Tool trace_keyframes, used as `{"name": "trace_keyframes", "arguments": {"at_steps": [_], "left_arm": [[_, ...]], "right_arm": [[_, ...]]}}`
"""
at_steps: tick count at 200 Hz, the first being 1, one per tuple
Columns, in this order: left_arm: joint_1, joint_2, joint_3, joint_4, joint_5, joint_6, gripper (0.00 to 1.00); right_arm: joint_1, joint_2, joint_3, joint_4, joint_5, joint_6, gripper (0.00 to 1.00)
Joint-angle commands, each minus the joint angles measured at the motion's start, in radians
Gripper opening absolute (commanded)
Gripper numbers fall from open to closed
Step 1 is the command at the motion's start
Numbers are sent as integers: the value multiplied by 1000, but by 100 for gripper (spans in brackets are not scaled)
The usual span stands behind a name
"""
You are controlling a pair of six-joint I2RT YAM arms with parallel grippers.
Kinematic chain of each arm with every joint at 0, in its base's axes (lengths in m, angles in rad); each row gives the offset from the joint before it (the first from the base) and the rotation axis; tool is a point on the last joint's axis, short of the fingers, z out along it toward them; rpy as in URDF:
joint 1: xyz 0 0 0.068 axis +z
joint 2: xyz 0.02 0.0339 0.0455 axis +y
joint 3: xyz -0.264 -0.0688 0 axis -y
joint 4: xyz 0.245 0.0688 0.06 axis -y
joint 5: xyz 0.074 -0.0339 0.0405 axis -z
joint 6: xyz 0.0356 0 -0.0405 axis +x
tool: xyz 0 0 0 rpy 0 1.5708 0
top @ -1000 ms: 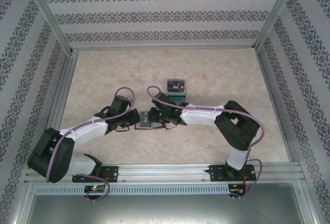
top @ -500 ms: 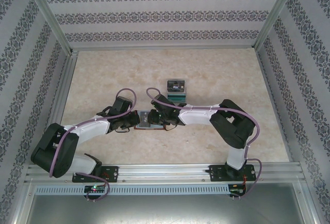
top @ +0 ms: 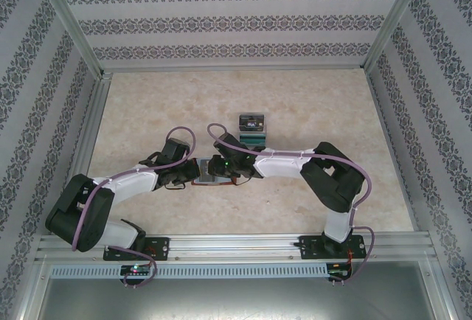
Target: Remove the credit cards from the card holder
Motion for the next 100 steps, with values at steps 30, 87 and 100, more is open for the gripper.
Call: {"name": "trace_keyframes", "arguments": {"at_steps": [30, 87, 100], "left_arm": [[9, 7, -1, -27, -15, 8, 0], [9, 10, -3, -29, -14, 10, 0], [8, 10, -3, -28, -12, 11, 0]], "right_arm": [[11, 28, 39, -37, 14, -13, 24], [-8, 29, -2, -45, 33, -1, 25], [-10, 24, -11, -38, 35, 1, 25]]}}
